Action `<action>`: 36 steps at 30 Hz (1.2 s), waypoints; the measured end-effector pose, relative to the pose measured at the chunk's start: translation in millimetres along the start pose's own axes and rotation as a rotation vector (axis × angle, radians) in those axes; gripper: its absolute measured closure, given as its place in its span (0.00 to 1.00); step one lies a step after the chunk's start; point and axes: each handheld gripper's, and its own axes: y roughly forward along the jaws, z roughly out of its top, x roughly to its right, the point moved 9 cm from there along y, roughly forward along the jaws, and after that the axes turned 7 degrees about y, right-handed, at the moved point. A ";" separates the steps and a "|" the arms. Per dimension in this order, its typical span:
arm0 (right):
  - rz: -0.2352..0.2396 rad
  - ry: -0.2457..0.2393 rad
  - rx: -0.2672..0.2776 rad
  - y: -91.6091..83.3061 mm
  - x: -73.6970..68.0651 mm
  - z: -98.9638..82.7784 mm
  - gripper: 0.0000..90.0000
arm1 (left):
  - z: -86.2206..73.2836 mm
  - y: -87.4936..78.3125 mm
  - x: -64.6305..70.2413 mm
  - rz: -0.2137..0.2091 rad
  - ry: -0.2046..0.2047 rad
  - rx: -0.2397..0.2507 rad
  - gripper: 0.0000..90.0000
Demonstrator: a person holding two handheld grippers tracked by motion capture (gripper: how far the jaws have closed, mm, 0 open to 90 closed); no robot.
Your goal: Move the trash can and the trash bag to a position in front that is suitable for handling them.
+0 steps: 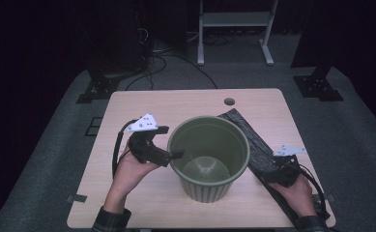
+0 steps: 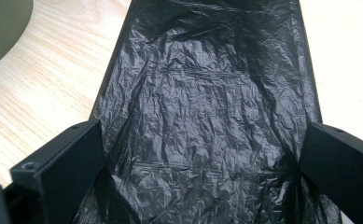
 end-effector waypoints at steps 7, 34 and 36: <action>0.000 0.000 0.000 0.0 0.0 0.0 0.00 | -12.1 -26.2 -5.3 0.045 -0.019 0.025 0.00; -0.004 0.005 0.000 -0.3 -0.1 -0.2 0.00 | -139.8 -31.6 -3.4 0.117 -0.027 -0.128 0.00; -0.005 0.006 0.001 -0.3 -0.1 -0.3 0.00 | -148.7 -28.8 -3.2 0.117 -0.047 -0.132 0.00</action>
